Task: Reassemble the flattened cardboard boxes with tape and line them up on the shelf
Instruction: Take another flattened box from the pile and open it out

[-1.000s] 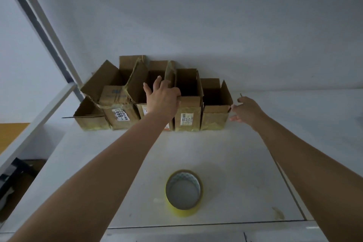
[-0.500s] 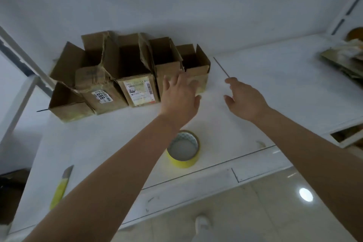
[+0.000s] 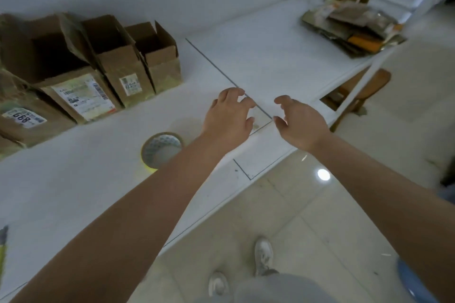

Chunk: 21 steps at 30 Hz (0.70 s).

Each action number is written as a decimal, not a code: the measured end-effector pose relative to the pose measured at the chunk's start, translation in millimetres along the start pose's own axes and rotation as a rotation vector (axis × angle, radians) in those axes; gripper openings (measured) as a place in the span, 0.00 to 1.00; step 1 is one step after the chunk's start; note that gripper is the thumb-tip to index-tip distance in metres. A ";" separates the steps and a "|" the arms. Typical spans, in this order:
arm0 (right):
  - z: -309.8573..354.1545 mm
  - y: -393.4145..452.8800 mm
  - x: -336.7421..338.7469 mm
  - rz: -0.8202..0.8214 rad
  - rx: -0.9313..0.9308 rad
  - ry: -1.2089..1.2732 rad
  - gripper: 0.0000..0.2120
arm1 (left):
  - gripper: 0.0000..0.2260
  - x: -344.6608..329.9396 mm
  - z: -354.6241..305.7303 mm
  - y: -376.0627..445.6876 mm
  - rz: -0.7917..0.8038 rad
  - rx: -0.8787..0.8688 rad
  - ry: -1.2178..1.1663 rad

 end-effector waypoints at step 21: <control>-344.1 21.6 62.0 0.014 -0.283 -0.012 0.18 | 0.16 -131.6 -239.0 228.1 0.023 -0.207 -0.039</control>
Point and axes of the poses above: each hand's wrist, its own y-axis towards the middle knuckle, its own x-axis out of the back of the hand, z = x × y, the point moved 10 cm from there along y, towards the middle knuckle, and after that the axes turned 7 degrees about -y, right-handed, at the moved point
